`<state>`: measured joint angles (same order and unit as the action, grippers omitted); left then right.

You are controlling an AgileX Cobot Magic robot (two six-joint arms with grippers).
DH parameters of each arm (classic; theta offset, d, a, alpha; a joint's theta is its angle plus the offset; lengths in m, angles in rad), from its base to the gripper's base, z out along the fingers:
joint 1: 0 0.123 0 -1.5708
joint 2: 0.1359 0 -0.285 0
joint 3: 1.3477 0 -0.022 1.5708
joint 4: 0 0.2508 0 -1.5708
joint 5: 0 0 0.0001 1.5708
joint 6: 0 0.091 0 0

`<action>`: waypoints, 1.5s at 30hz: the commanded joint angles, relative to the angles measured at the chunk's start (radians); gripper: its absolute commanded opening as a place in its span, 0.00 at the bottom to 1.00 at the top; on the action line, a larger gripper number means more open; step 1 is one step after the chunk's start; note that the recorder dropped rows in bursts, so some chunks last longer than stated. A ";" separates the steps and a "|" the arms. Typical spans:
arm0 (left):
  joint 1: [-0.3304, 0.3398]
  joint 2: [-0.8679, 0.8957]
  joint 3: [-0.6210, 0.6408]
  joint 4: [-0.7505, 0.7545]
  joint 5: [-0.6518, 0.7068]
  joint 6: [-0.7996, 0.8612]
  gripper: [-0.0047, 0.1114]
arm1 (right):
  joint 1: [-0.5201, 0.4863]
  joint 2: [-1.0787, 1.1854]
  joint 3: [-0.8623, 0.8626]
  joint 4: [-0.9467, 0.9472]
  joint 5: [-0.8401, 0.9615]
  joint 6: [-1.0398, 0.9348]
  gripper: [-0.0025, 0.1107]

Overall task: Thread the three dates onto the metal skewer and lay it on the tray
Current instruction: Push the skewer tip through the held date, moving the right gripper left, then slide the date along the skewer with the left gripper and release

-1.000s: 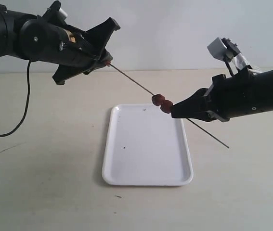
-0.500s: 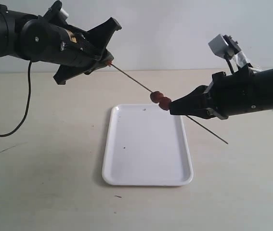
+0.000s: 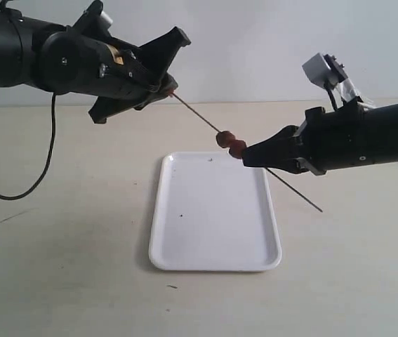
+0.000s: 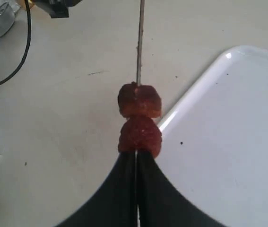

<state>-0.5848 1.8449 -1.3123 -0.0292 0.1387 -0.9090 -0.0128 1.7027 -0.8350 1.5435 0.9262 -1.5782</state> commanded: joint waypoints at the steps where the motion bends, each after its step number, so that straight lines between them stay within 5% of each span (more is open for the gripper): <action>1: -0.033 -0.006 -0.001 -0.006 -0.005 0.017 0.23 | 0.002 0.020 -0.001 0.058 0.056 -0.051 0.02; 30: -0.165 -0.006 -0.001 -0.006 -0.002 0.124 0.23 | 0.002 0.021 -0.010 0.106 0.069 -0.123 0.02; 45: -0.170 -0.006 -0.001 -0.004 0.000 0.171 0.28 | 0.002 0.021 -0.010 0.100 0.069 -0.122 0.02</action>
<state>-0.7426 1.8420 -1.3123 -0.0292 0.1402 -0.7588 -0.0146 1.7253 -0.8350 1.6477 0.9266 -1.6720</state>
